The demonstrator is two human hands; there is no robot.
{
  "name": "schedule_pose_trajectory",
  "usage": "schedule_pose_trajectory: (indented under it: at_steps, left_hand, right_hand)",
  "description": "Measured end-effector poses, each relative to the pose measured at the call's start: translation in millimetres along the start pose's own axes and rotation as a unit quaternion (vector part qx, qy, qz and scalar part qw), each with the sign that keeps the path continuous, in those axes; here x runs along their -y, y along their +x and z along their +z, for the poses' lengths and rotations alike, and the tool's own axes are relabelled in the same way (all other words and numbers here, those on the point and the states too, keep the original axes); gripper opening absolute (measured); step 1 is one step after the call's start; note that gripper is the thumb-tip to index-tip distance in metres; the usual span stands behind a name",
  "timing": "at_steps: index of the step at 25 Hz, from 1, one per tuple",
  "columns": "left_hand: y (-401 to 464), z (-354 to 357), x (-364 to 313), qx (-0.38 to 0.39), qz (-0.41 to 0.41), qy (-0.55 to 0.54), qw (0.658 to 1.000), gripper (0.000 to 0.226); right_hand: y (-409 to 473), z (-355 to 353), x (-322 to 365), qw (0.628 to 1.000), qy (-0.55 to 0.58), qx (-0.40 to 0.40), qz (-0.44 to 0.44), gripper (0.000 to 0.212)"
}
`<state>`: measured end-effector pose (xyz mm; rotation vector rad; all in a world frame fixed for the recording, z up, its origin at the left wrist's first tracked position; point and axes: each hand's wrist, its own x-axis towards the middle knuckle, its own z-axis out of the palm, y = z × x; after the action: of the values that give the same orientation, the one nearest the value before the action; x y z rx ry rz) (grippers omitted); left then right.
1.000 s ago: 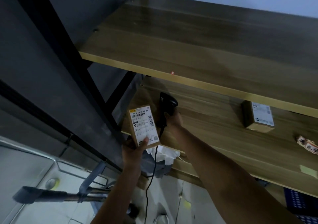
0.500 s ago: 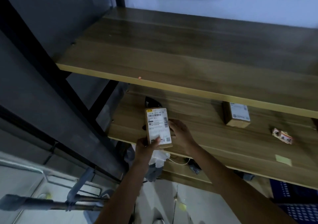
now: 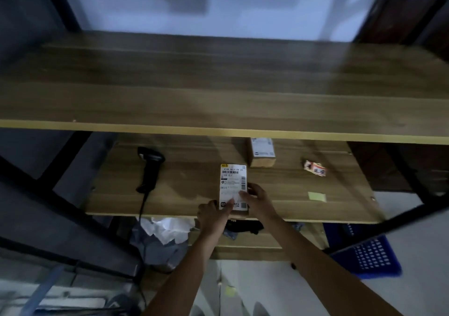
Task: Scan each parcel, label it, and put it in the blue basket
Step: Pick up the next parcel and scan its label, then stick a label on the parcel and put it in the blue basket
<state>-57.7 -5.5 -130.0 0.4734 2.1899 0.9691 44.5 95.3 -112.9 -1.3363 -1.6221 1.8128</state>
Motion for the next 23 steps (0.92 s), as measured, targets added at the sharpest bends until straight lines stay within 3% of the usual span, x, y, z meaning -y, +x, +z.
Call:
schedule_pose_trajectory:
  at_steps: [4, 8, 11, 13, 19, 23]
  left_hand:
    - [-15, 36, -22, 0.024, 0.017, 0.04, 0.999, 0.07]
    - [-1, 68, -11, 0.014, 0.018, 0.002, 1.0, 0.078]
    - [-15, 64, -33, 0.003, 0.025, -0.032, 0.999, 0.042]
    - [-12, 63, -35, -0.007, 0.035, -0.033, 0.999, 0.034]
    - [5, 74, -24, -0.025, 0.02, -0.015, 0.999, 0.049]
    - [11, 79, -25, -0.026, 0.02, -0.016, 0.999, 0.044]
  right_hand:
    - [-1, -40, -12, 0.999, -0.032, -0.033, -0.002, 0.028]
    - [1, -62, -11, 0.997, -0.077, -0.01, 0.004, 0.015]
    - [8, -61, -17, 0.993, -0.114, -0.009, 0.0, 0.025]
    - [15, -58, -25, 0.991, -0.134, -0.007, -0.002, 0.039]
    - [17, -63, -25, 0.991, -0.129, 0.032, -0.009, 0.035]
    - [17, -77, -23, 0.989, -0.132, 0.062, -0.013, 0.038]
